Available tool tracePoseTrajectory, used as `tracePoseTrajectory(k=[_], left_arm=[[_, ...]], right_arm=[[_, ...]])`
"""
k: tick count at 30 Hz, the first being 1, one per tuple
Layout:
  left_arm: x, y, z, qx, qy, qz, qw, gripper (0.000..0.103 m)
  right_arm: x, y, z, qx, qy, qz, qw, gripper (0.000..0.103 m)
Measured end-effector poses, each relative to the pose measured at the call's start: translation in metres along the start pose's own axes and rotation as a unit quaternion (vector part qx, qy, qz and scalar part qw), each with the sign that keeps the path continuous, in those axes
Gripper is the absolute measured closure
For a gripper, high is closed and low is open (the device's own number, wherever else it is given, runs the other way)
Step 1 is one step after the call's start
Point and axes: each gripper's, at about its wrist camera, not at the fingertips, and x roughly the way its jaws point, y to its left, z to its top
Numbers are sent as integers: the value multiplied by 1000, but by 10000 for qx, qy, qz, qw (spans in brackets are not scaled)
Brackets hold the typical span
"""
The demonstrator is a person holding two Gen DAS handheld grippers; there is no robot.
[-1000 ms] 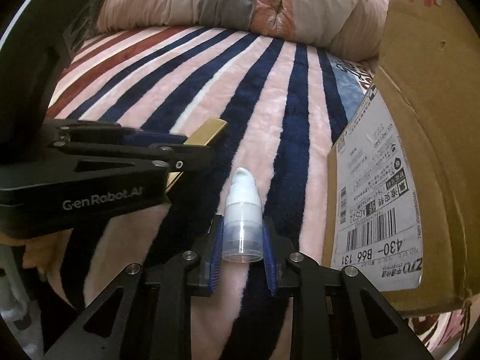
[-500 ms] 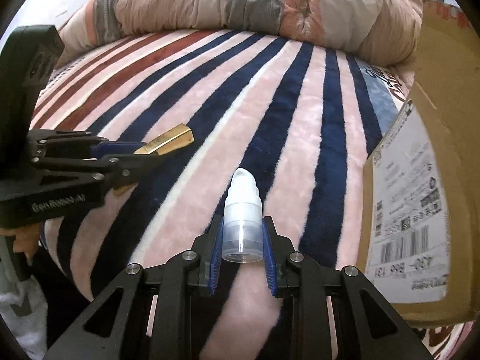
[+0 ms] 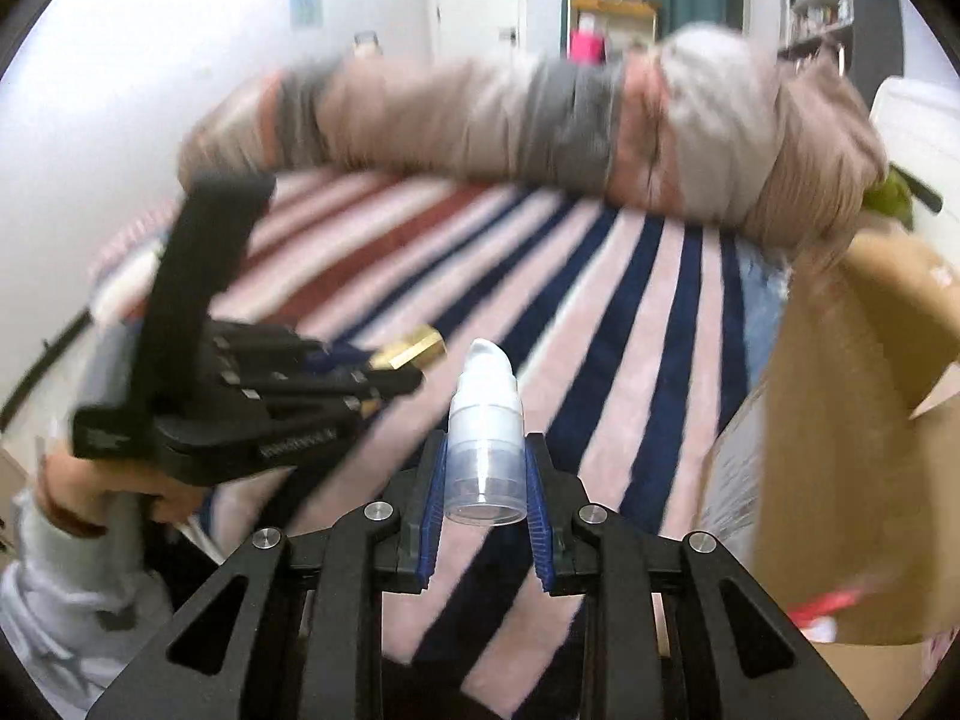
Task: Organize rigid objects
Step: 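Carry the white bottle and gold case into the box and open both grippers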
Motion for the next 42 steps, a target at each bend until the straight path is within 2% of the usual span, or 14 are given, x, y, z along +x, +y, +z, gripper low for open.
tracePoseTrajectory(k=[2, 6, 9, 12, 15, 18, 21, 32, 42], left_arm=[[-21, -16, 16, 158, -227, -3, 9996, 88], [-53, -56, 47, 449, -585, -248, 9970, 88], [-65, -93, 70, 718, -754, -480, 9934, 88], [-65, -132, 90, 966, -787, -765, 9893, 88], [-49, -171, 107, 1274, -659, -898, 9856, 88], [-26, -200, 114, 1462, -285, -1070, 9830, 88], [-7, -219, 110, 1649, 14, -948, 9818, 88], [40, -239, 107, 1969, 650, -604, 9764, 88], [45, -236, 104, 1979, 641, -442, 9771, 87]], right_arm=[[-33, -10, 7, 10, -354, -67, 9994, 83], [-81, -45, 8, 234, -695, -423, 9964, 83], [-107, -84, -4, 563, -712, -802, 9926, 83], [-115, -122, -22, 839, -474, -1077, 9895, 83], [-108, -151, -38, 1060, -333, -1098, 9877, 83], [-95, -165, -47, 1121, -171, -1212, 9861, 83], [-88, -175, -52, 1183, -120, -1166, 9860, 83], [-89, -182, -69, 1436, -187, -1007, 9843, 82], [-89, -181, -68, 1448, -187, -959, 9846, 82]])
